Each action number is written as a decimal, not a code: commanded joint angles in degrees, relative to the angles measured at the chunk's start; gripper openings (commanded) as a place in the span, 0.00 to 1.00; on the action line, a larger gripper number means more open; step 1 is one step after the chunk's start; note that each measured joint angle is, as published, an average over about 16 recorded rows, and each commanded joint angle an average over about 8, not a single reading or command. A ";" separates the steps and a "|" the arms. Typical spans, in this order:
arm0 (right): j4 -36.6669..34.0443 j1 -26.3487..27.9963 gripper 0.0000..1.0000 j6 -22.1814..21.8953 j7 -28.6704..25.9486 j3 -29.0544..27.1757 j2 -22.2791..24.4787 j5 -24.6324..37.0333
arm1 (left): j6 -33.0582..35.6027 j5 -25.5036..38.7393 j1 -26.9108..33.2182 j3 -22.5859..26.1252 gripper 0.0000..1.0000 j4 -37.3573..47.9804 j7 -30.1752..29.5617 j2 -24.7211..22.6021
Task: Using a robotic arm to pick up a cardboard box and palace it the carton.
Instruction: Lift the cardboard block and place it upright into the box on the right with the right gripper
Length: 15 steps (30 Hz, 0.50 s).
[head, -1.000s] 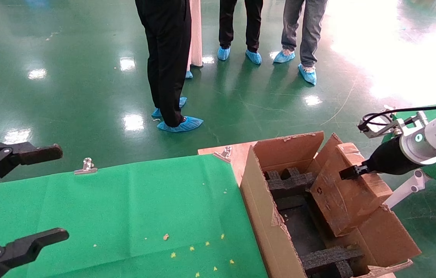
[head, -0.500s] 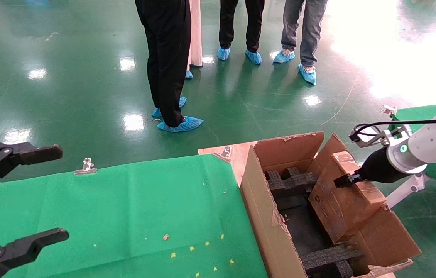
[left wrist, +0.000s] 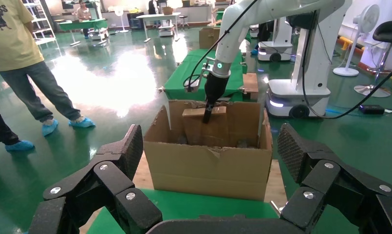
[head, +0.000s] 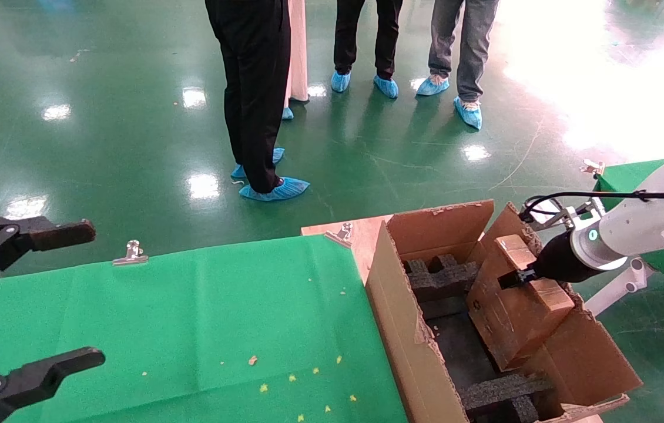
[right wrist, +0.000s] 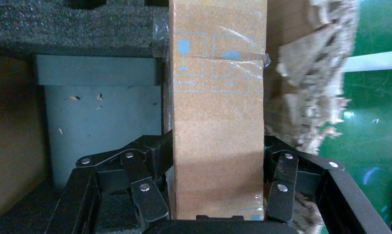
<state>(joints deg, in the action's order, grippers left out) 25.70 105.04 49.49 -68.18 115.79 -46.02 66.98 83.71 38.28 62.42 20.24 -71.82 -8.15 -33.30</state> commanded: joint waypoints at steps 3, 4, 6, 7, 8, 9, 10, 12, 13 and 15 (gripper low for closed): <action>-1.81 -1.44 0.00 0.04 1.60 -0.47 -0.83 -0.88 | 0.00 0.00 0.00 0.00 1.00 0.00 0.00 0.00; -2.25 -1.78 0.00 0.10 2.00 -0.59 -1.02 -1.09 | 0.00 0.00 0.00 0.00 1.00 0.00 0.00 0.00; -3.12 -2.44 0.00 0.26 2.76 -0.82 -1.40 -1.52 | 0.00 0.00 0.00 0.00 1.00 0.00 0.00 0.00; -3.54 -2.77 0.00 0.36 3.14 -0.92 -1.59 -1.72 | 0.00 0.00 0.00 0.00 1.00 0.00 0.00 0.00; -3.97 -3.09 0.00 0.46 3.51 -1.03 -1.77 -1.92 | 0.00 0.00 0.00 0.00 1.00 0.00 0.00 0.00; -4.41 -3.41 0.00 0.58 3.88 -1.13 -1.96 -2.12 | 0.00 0.00 0.00 0.00 1.00 0.00 0.00 0.00; -4.85 -3.74 0.00 0.73 4.25 -1.23 -2.15 -2.31 | 0.00 0.00 0.00 0.00 1.00 0.00 0.00 0.00; -5.69 -4.37 0.00 1.02 4.90 -1.40 -2.50 -2.67 | 0.00 0.00 0.00 0.00 1.00 0.00 0.00 0.00; -6.10 -4.68 0.00 1.19 5.21 -1.48 -2.67 -2.84 | 0.00 0.00 0.00 0.00 1.00 0.00 0.00 0.00; -6.89 -5.26 0.00 1.54 5.81 -1.64 -3.01 -3.17 | 0.00 0.00 0.00 0.01 1.00 0.00 0.00 0.00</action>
<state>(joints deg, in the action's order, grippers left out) 18.89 99.86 51.09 -62.40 114.16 -49.00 63.85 83.71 38.27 62.42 20.25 -71.82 -8.15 -33.29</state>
